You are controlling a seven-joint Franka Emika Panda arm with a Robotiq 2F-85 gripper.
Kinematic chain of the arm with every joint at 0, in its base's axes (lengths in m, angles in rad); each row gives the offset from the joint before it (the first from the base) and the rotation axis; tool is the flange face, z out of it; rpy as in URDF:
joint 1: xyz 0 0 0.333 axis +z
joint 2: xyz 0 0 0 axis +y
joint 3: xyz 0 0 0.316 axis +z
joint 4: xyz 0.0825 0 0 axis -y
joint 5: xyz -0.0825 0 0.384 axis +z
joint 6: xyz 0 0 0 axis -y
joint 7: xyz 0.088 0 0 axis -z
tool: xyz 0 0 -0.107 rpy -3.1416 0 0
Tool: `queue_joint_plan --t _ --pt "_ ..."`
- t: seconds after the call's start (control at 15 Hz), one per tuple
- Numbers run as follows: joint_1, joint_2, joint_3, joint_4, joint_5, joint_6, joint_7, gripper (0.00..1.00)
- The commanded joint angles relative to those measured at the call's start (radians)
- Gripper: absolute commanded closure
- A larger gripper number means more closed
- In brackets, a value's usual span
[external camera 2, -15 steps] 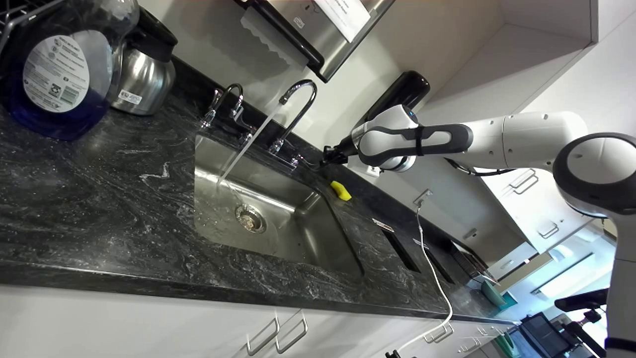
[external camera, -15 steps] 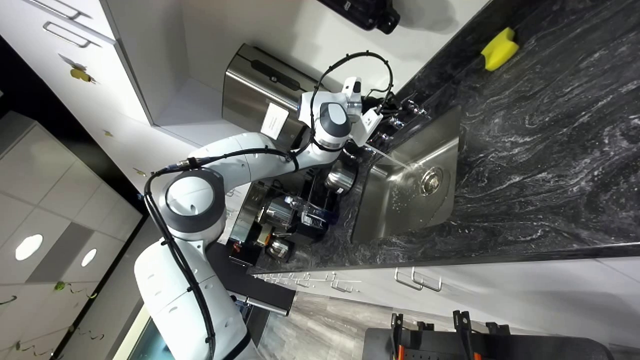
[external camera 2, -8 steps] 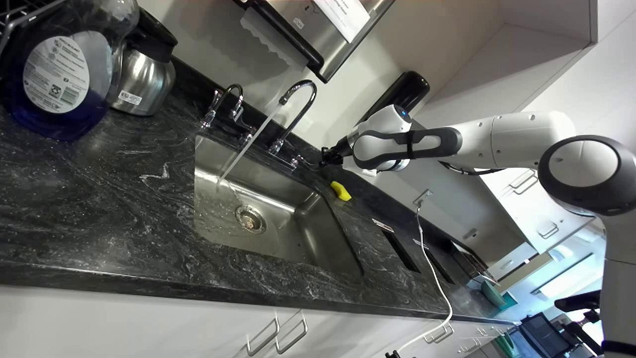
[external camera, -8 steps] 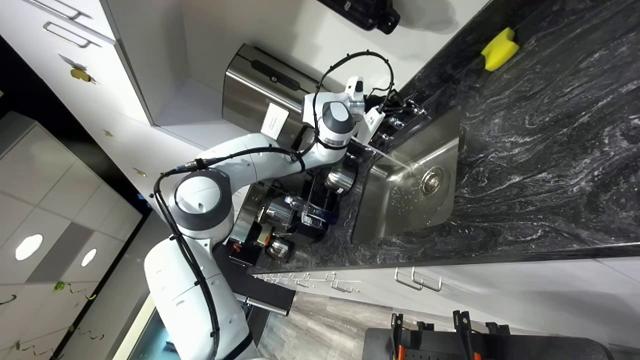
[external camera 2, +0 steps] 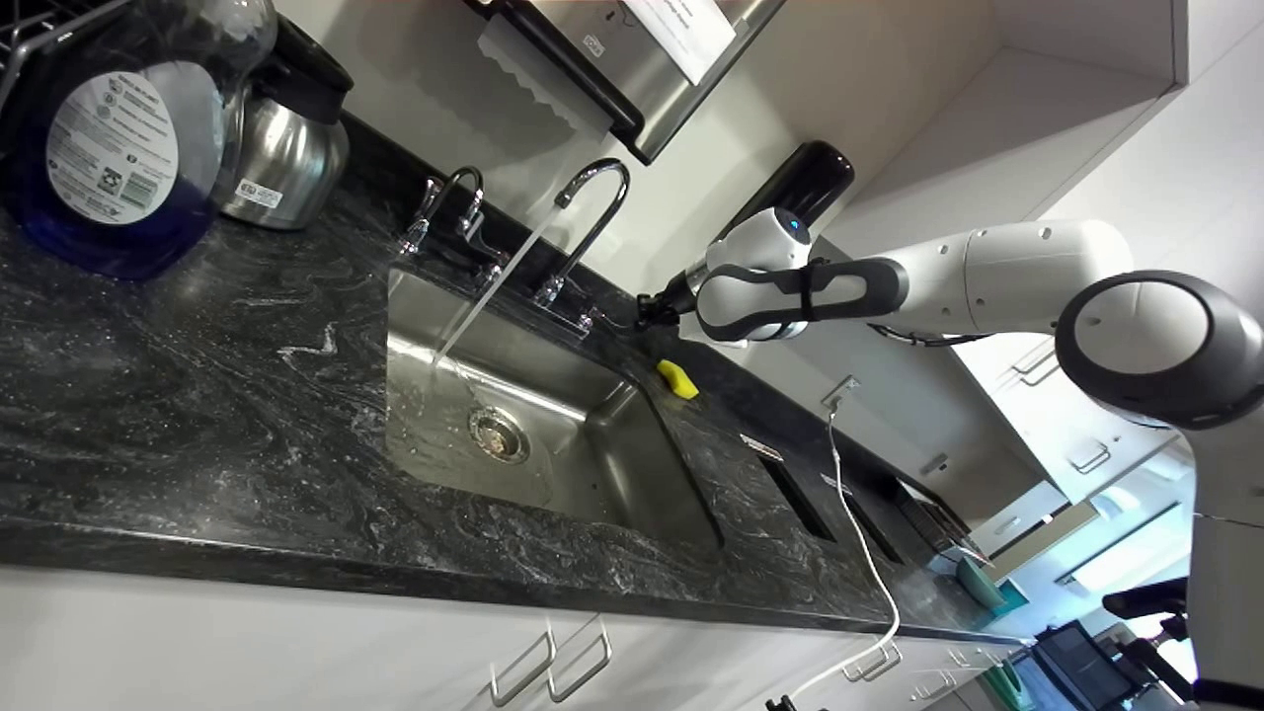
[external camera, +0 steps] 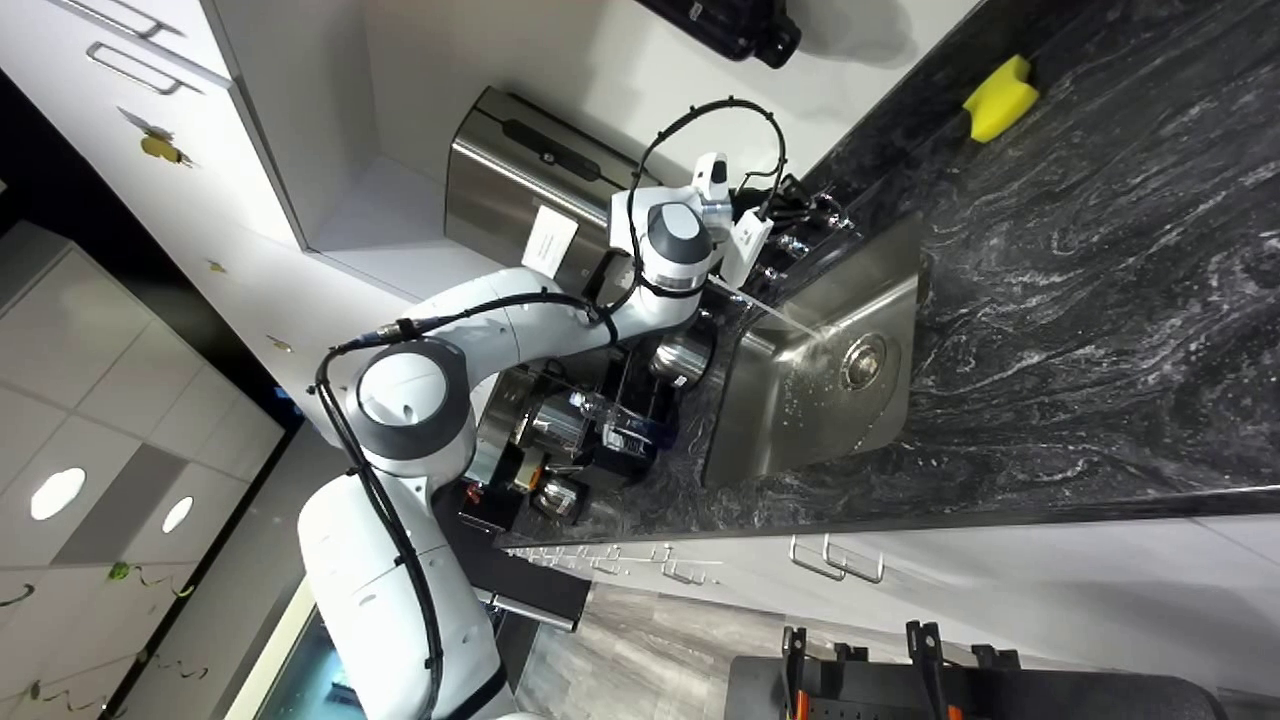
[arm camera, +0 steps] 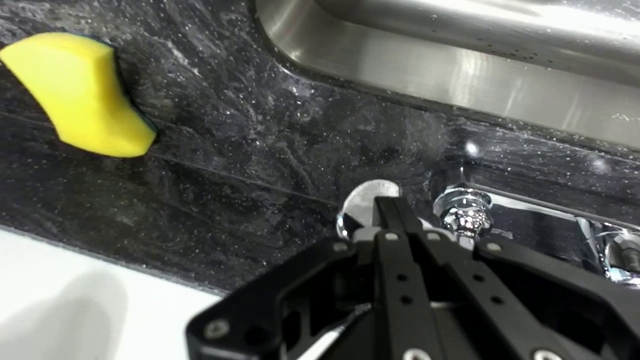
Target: Close the tap with the right handle of the tap
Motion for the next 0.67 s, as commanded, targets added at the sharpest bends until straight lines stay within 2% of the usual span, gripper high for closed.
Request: queue_joint_plan --t 0.0,0.6 --pt "0.004 0.052 -0.041 0.067 -0.036 0.027 0.042 1.0" --pt "-0.013 0.119 -0.047 0.167 -0.022 0.011 0.031 1.0"
